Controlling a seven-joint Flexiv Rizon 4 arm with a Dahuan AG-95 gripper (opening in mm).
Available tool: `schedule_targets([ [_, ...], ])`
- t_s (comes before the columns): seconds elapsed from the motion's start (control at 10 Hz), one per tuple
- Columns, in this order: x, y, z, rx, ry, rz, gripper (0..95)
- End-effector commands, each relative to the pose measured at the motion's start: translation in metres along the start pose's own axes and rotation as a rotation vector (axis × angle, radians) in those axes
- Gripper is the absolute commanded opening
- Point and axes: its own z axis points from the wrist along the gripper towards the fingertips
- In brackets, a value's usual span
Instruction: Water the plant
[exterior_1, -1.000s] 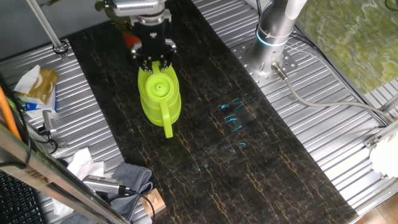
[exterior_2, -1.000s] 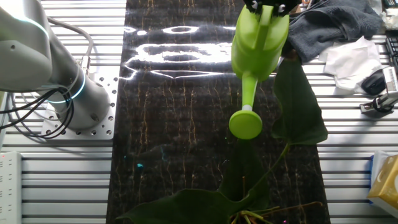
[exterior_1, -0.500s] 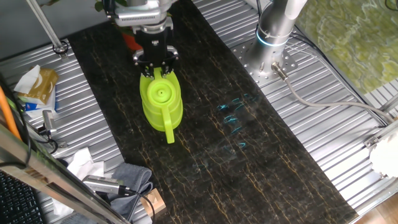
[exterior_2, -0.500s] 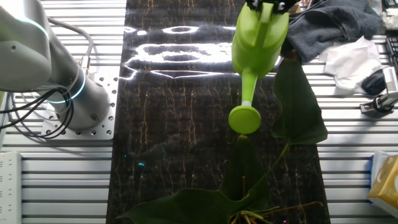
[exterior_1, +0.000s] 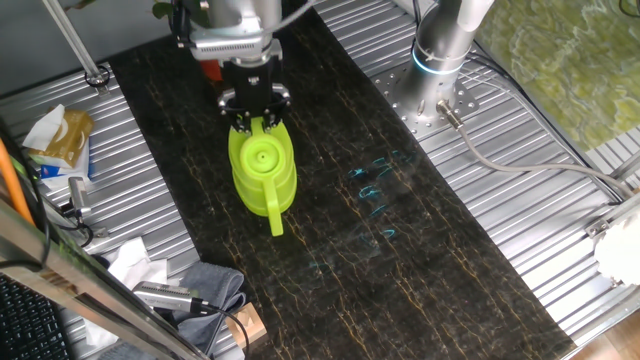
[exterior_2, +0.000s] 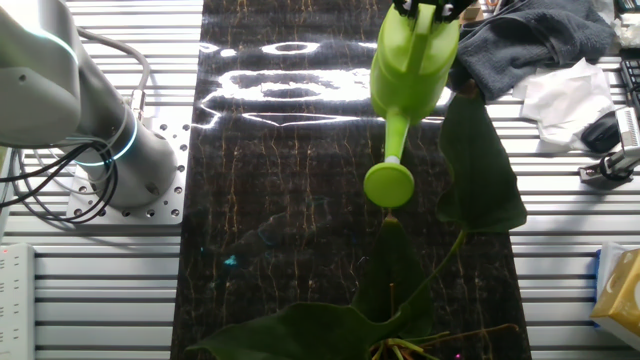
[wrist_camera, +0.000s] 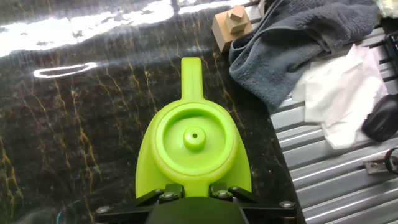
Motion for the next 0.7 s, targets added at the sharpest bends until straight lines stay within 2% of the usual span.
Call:
schedule_targets([
  [0.1,-0.004,0.001,0.004,0.001,0.004,0.006,0.0],
  [0.2,-0.006,0.000,0.007,0.001,0.017,0.009,0.0],
  [0.7,-0.010,0.000,0.014,0.008,0.042,0.001,0.0],
])
